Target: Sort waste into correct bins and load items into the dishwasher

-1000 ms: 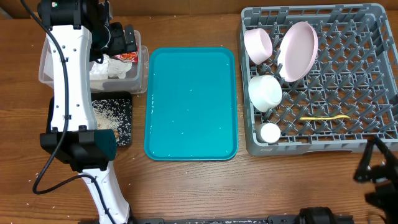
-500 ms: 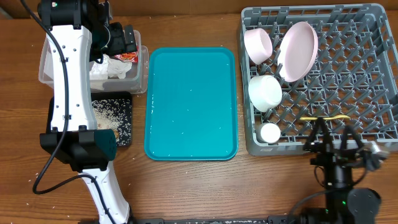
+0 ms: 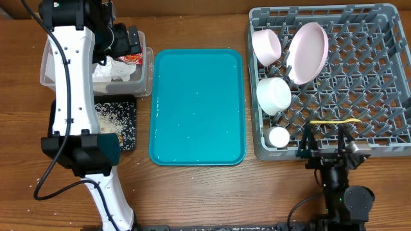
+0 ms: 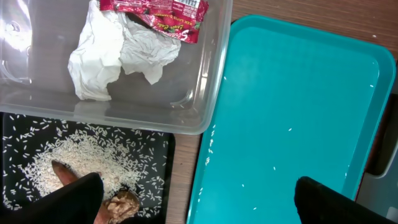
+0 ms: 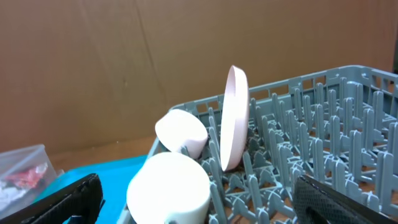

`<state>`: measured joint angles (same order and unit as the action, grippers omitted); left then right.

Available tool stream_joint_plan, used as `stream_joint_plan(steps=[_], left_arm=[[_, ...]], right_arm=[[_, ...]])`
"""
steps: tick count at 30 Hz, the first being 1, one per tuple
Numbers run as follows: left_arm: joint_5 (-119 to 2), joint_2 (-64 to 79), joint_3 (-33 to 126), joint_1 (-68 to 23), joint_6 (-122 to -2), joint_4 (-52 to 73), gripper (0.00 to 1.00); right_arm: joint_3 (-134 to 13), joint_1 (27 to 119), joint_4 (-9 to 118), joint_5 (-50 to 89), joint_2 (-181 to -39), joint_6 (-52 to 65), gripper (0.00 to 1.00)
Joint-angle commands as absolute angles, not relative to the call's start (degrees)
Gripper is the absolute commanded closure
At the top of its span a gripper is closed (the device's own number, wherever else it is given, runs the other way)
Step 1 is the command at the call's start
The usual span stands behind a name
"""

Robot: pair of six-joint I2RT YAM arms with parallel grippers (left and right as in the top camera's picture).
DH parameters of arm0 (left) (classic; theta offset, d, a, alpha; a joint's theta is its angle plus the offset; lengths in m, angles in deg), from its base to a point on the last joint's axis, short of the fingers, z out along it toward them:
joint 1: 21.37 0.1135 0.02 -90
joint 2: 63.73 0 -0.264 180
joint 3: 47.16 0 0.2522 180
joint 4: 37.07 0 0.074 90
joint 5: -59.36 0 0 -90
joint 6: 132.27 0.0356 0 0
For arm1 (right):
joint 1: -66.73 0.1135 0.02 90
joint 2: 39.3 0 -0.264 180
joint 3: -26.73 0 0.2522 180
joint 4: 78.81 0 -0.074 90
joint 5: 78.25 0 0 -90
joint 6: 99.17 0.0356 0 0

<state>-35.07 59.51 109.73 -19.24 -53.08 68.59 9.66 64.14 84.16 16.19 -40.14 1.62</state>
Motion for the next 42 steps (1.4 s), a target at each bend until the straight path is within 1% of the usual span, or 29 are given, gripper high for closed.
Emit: stream_joint_plan(steps=[1, 8, 42], left_arm=[[-34.92, 60.02, 109.57, -19.30, -53.67, 68.54, 0.00], [-34.92, 60.02, 109.57, -19.50, -53.67, 68.54, 0.00], [-34.92, 60.02, 109.57, -19.65, -53.67, 68.52, 0.00]], right_arm=[[12.68, 64.10, 86.65, 16.94, -39.47, 0.77, 0.00], [12.55, 64.10, 83.26, 16.96, -39.47, 6.08, 0.00], [12.53, 64.08, 83.26, 16.98, -39.47, 6.06, 0.00]])
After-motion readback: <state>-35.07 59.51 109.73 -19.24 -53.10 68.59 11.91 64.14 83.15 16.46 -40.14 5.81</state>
